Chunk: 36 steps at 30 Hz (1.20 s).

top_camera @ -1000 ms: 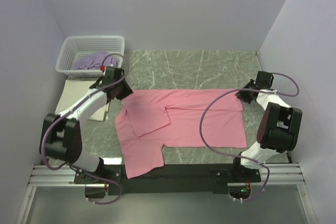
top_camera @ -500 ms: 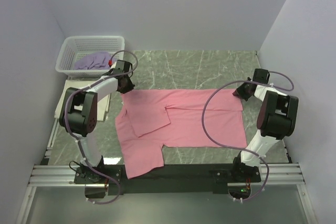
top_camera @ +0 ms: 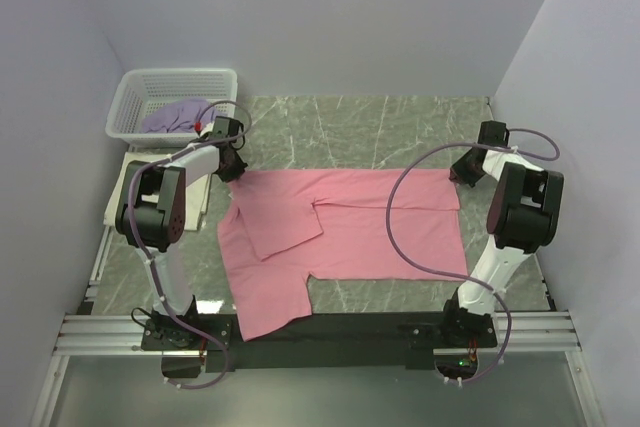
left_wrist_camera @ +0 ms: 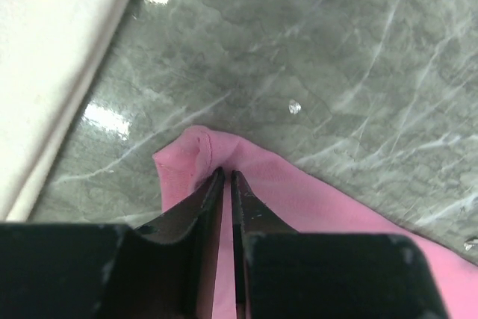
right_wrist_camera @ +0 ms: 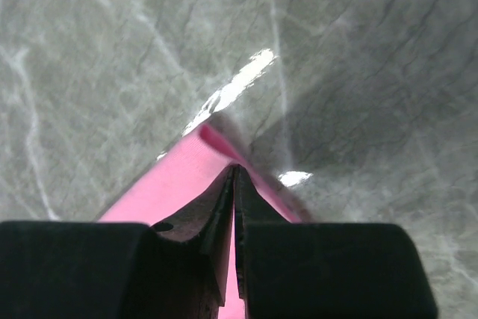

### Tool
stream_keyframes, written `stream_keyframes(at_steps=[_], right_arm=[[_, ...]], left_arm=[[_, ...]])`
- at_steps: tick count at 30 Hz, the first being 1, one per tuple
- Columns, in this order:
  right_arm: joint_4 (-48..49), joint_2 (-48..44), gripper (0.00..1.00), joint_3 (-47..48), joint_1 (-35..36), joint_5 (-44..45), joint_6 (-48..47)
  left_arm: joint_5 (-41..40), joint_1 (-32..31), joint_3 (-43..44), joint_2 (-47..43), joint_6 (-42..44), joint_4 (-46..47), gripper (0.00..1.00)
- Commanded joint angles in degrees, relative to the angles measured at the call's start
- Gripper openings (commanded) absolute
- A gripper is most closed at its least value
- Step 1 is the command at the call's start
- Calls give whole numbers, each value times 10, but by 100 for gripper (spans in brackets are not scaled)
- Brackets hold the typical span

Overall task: Fold and stack the t-shirts
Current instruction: Fold the tshirt

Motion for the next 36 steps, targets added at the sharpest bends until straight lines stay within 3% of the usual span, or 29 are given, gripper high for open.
stream_keyframes(at_steps=[1, 7, 12, 15, 16, 22, 29, 36], right_arm=[[-34, 21, 9, 42, 3, 56, -18], [-57, 49, 8, 91, 12, 64, -33], [-18, -16, 9, 48, 28, 66, -40], [1, -68, 16, 23, 31, 62, -39], [-3, -75, 25, 26, 31, 61, -41], [-54, -35, 47, 72, 41, 35, -60], [-83, 8, 49, 101, 51, 56, -66], [-115, 59, 44, 135, 55, 93, -73]], left_arm=[[-11, 12, 14, 20, -7, -26, 17], [22, 12, 31, 24, -3, -21, 22], [23, 12, 37, 10, 7, -27, 23], [24, 12, 35, 7, 11, -26, 23], [24, 12, 34, 7, 12, -26, 23], [31, 11, 27, 20, 10, -19, 22], [38, 11, 21, 27, 9, -16, 22], [33, 12, 25, 35, 10, -21, 21]])
